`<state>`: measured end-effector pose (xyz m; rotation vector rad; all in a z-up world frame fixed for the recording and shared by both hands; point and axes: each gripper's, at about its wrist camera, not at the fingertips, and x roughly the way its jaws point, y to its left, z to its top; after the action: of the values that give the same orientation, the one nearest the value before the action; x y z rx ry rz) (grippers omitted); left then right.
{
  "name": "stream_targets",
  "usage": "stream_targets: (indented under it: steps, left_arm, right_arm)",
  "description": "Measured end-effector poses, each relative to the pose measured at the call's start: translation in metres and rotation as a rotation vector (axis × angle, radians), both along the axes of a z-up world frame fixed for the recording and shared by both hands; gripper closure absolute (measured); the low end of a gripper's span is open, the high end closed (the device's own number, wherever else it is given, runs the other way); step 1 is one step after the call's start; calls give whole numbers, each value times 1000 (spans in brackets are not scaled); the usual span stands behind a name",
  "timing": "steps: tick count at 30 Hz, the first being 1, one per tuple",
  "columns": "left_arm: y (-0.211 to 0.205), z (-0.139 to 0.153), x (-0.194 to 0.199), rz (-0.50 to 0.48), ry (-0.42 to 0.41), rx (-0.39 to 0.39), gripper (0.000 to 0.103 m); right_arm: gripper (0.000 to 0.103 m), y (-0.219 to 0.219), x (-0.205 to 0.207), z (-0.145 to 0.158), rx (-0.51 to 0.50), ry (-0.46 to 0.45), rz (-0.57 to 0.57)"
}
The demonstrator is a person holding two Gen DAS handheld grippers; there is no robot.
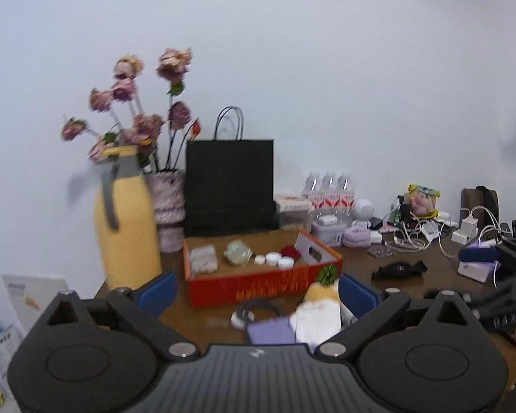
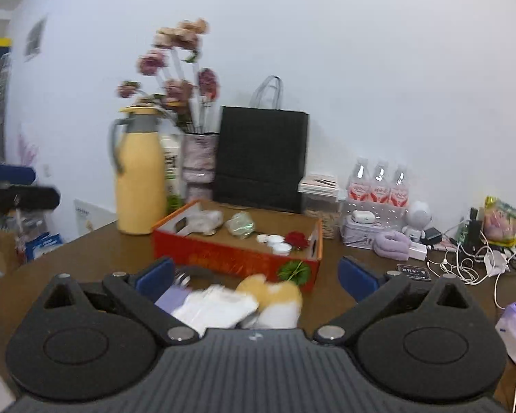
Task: Organize objects
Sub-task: 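Withdraw both tools from the box back over the table, then grasp the small orange clip with left tool while right tool grasps coiled black cable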
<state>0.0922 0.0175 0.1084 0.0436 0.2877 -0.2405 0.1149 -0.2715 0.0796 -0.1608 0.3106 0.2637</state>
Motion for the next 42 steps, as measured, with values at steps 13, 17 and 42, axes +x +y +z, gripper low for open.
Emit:
stream_targets:
  steps: [13,17,42]
  left_arm:
    - [9,-53,12,112,106,66,5]
    - [1,-86,36,93,178,97,14]
    - [-14,-151,106,-105,350,62,102]
  right_arm:
    - [0,9,-34,-38,-17,115,-14]
    - [3,27,-10,-61,21,168,15]
    - [91,112,64,-126,-60,301,113]
